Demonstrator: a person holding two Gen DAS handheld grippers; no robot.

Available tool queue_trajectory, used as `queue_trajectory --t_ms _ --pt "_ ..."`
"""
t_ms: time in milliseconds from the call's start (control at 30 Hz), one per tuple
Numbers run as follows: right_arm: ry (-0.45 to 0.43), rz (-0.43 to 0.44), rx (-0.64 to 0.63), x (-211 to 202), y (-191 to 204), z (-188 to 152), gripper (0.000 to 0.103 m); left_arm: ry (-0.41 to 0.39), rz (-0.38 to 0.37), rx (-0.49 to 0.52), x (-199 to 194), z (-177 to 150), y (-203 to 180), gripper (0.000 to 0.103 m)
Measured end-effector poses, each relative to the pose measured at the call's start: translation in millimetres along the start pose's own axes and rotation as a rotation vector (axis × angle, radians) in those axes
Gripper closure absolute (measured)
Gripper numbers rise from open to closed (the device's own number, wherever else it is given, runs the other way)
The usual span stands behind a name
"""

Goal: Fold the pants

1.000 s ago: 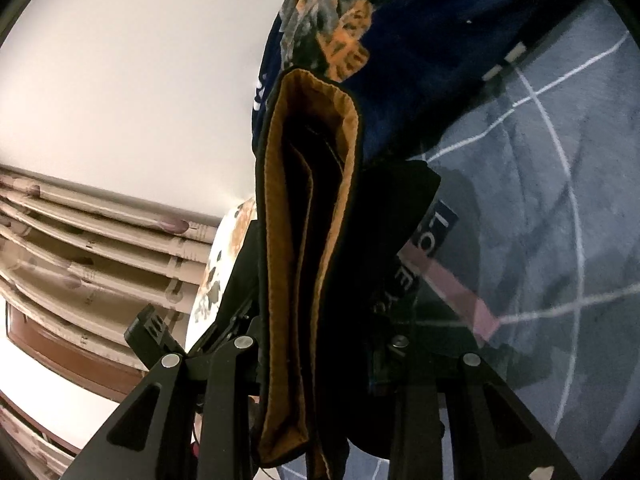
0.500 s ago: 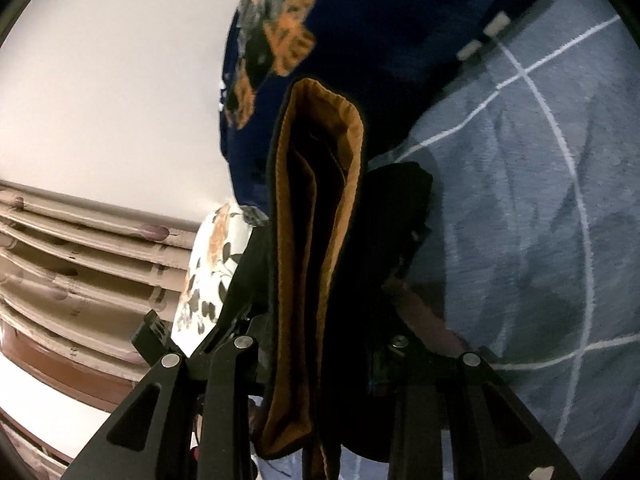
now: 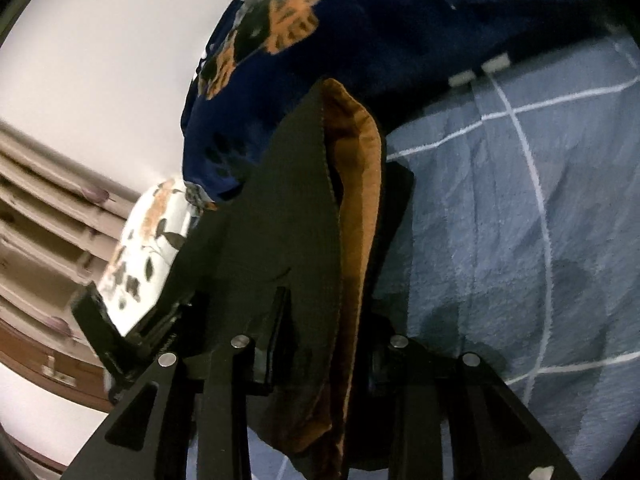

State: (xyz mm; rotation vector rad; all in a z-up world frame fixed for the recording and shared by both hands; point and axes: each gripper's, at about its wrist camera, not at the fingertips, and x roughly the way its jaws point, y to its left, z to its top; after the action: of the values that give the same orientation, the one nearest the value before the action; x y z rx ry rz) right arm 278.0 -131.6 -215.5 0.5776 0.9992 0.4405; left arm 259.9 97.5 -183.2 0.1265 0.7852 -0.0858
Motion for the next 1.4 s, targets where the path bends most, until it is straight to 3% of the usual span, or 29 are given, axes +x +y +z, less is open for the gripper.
queue_trajectory --t_ms 167,433,500,600,1400 --pt "-0.044 -0.06 -0.064 1 8 -3 0.073 -0.009 -0.009 -0.035 0 -2 5 0.067" --pt "-0.071 -0.061 -0.069 1 7 -6 0.072 0.009 -0.052 -0.112 3 -6 19 0.056" --pt "-0.073 -0.053 -0.064 2 6 -6 0.072 0.014 -0.046 -0.132 4 -6 22 0.048" --pt "-0.08 -0.055 -0.064 0 5 -8 0.071 0.021 -0.05 -0.153 6 -6 26 0.044" --pt "-0.133 -0.241 -0.202 7 33 -15 0.063 0.013 0.022 -0.125 4 -6 19 0.038"
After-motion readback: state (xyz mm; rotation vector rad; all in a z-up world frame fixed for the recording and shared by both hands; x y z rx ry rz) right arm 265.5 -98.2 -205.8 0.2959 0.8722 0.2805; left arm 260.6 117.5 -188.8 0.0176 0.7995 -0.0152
